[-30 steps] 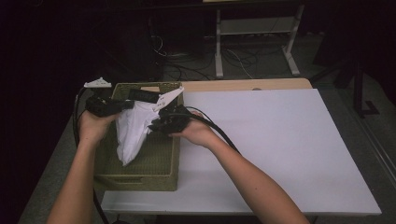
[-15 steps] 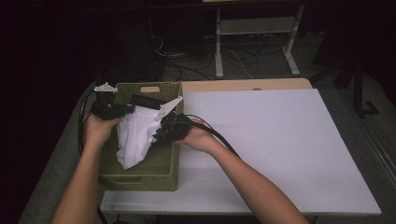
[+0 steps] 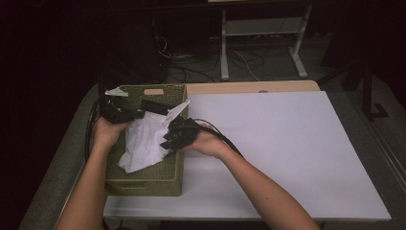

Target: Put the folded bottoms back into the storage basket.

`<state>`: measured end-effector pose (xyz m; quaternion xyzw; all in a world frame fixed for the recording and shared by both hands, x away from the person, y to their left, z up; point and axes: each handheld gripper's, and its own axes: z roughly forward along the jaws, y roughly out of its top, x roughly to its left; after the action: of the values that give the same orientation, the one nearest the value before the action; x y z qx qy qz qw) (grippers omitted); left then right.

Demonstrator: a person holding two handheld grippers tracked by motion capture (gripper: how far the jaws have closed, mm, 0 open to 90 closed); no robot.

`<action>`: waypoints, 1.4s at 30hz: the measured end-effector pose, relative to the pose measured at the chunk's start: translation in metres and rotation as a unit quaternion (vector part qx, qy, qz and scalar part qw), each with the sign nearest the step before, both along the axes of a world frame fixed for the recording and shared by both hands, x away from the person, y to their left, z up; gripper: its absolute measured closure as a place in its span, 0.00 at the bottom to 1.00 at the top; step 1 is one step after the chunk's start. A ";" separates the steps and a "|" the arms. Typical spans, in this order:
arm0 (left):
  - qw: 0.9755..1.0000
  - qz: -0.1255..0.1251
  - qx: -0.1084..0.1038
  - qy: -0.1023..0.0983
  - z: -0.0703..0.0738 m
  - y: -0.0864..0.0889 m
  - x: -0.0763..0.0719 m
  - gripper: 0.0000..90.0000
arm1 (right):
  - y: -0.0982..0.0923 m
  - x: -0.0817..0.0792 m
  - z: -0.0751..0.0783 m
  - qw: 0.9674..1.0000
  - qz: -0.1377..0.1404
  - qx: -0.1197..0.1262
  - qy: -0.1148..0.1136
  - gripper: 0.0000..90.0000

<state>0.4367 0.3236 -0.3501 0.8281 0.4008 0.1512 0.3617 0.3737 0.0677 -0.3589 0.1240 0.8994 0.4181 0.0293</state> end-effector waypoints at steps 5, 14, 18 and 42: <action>1.000 -0.002 0.006 0.007 0.000 -0.004 0.006 0.86 | -0.010 0.004 0.003 1.000 -0.014 0.026 0.008 0.55; 1.000 0.016 0.015 0.013 -0.005 -0.006 0.015 0.85 | -0.023 0.005 0.012 0.998 -0.035 0.054 0.005 0.42; 0.999 0.031 0.018 0.005 -0.005 -0.005 0.016 0.74 | -0.029 0.006 0.012 0.997 -0.043 0.061 0.006 0.40; 0.999 0.026 -0.040 -0.009 0.010 -0.026 -0.006 0.18 | -0.063 0.012 0.017 0.994 -0.078 0.075 0.002 0.33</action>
<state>0.4308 0.2974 -0.3398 0.8009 0.4245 0.1517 0.3940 0.3857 0.0046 -0.3418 0.1964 0.8531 0.4807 0.0508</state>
